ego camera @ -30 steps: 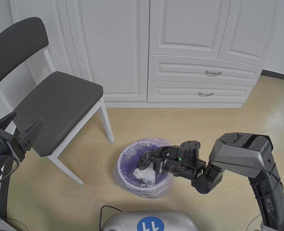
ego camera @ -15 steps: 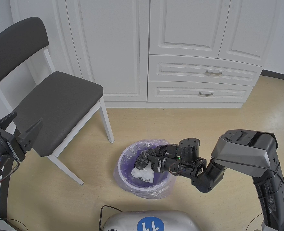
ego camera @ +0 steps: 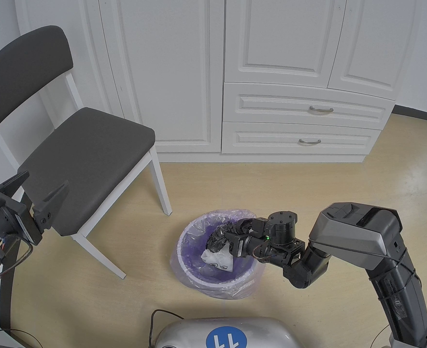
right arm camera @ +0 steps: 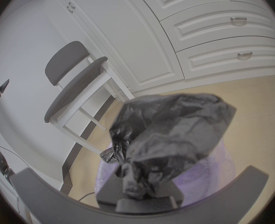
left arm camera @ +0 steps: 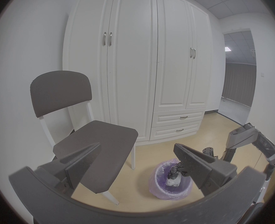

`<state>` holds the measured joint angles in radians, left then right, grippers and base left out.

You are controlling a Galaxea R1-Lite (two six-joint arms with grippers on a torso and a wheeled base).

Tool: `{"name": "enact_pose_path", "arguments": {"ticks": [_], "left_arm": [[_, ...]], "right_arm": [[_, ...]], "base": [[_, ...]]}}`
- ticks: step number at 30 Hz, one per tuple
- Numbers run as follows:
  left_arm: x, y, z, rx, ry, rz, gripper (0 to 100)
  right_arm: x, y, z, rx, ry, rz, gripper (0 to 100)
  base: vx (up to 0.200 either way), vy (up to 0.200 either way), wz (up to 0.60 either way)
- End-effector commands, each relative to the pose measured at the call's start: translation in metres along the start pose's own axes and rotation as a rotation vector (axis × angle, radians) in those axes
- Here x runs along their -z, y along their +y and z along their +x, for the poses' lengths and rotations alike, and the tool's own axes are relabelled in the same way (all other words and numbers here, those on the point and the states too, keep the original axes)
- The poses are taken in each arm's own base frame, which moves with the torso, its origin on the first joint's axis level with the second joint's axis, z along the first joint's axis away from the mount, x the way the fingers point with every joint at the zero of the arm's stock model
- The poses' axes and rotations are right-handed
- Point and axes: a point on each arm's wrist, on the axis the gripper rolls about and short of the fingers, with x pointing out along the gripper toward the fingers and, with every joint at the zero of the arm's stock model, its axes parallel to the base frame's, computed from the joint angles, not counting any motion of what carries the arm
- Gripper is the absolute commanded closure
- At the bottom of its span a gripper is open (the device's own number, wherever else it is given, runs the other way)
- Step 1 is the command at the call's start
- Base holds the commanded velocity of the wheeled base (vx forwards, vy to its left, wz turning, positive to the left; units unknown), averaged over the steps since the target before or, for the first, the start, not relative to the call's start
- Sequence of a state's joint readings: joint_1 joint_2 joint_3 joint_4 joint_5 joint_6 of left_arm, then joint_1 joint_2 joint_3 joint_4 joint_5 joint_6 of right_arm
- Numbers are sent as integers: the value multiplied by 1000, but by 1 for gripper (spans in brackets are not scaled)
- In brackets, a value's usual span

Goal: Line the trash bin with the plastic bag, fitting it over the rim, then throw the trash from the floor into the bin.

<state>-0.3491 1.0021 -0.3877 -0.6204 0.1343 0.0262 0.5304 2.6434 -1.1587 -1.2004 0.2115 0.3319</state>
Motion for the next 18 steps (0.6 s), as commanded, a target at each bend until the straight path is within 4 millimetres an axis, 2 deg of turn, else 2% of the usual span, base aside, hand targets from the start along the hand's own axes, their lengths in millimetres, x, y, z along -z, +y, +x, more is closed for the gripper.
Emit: {"name": "enact_pose_path", "arguments": {"ticks": [1, 13, 18], "left_arm": [[2, 0, 2, 0, 14, 2, 0], [5, -1, 6, 1, 32, 4, 0], [6, -1, 7, 1, 41, 5, 0]], "right_arm": [[16, -4, 6, 5, 28, 2, 100], [12, -7, 16, 32, 90, 4, 100], [1, -7, 32, 39, 61, -6, 100]], "base": [[0, 0, 0], [0, 0, 0], [0, 0, 0]]}}
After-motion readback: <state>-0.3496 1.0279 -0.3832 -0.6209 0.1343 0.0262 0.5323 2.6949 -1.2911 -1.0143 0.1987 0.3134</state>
